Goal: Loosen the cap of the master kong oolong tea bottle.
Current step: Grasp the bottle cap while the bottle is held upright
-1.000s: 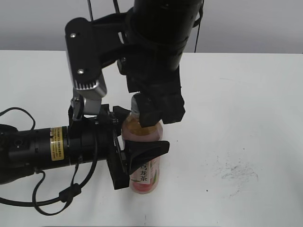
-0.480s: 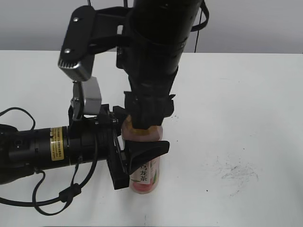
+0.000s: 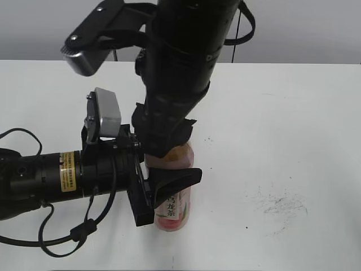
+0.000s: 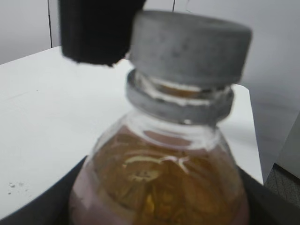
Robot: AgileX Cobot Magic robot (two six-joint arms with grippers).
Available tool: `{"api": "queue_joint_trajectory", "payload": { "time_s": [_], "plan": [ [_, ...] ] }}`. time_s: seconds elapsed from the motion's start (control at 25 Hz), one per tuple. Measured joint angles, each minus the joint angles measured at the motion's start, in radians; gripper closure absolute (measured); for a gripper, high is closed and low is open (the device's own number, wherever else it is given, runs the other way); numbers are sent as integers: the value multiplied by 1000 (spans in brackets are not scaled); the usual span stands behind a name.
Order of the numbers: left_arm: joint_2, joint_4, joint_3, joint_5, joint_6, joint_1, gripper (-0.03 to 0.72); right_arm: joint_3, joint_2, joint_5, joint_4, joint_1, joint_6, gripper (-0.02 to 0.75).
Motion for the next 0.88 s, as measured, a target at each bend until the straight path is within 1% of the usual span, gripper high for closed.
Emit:
{"api": "queue_joint_trajectory", "payload": {
  "time_s": [0.24, 0.56, 0.72, 0.88],
  "plan": [
    [0, 0, 0, 0, 0, 0, 244, 0, 0, 1, -17, 0, 62, 188],
    [0, 0, 0, 0, 0, 0, 244, -2, 0, 1, -16, 0, 264, 188],
    [0, 0, 0, 0, 0, 0, 244, -31, 0, 2, -16, 0, 349, 188],
    [0, 0, 0, 0, 0, 0, 244, -57, -1, 2, -53, 0, 420, 188]
  ]
}}
